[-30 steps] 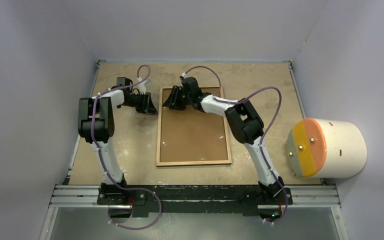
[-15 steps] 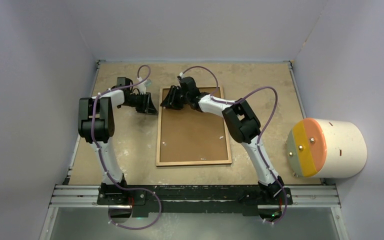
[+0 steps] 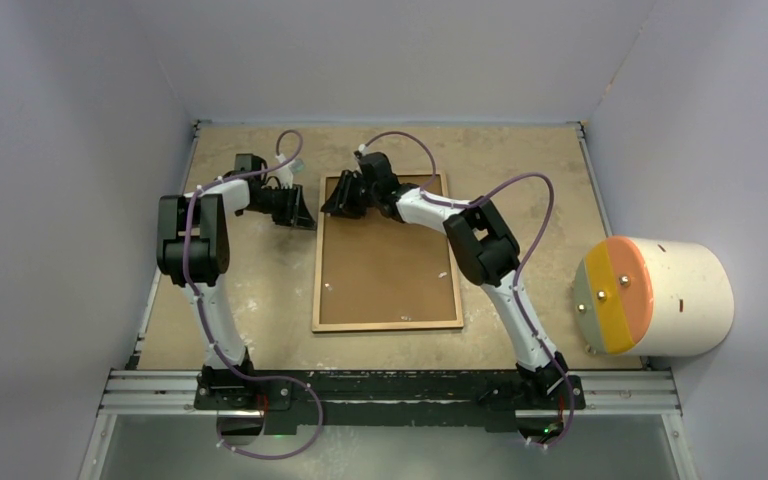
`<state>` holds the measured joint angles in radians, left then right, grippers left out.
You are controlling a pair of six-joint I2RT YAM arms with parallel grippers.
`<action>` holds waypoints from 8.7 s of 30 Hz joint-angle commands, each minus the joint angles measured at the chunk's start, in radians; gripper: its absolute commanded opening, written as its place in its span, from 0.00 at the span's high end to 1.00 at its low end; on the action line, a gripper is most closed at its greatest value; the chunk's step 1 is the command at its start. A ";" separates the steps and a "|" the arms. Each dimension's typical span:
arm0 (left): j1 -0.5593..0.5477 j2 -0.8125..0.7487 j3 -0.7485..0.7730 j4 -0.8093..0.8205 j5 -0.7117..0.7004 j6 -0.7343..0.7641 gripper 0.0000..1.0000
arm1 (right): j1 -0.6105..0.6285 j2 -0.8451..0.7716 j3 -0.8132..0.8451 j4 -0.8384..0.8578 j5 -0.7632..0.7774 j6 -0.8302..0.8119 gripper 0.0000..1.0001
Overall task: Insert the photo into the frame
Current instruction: Install the photo frame at the center of the board.
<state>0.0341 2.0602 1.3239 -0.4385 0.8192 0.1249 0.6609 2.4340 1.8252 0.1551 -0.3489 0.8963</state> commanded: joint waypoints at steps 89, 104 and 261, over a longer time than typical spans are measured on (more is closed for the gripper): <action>0.027 -0.039 0.075 -0.158 -0.022 0.121 0.77 | -0.043 -0.061 0.200 -0.079 -0.170 -0.222 0.38; 0.024 -0.189 -0.165 -0.218 0.079 0.185 0.53 | 0.036 -0.452 -0.533 0.132 -0.204 -0.192 0.43; 0.015 -0.218 -0.169 -0.289 0.103 0.294 0.84 | 0.242 -0.551 -0.723 0.270 0.134 0.130 0.53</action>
<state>0.0372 1.8767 1.0885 -0.6682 0.9077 0.3645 0.9405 1.9911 1.1324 0.4011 -0.1802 1.0668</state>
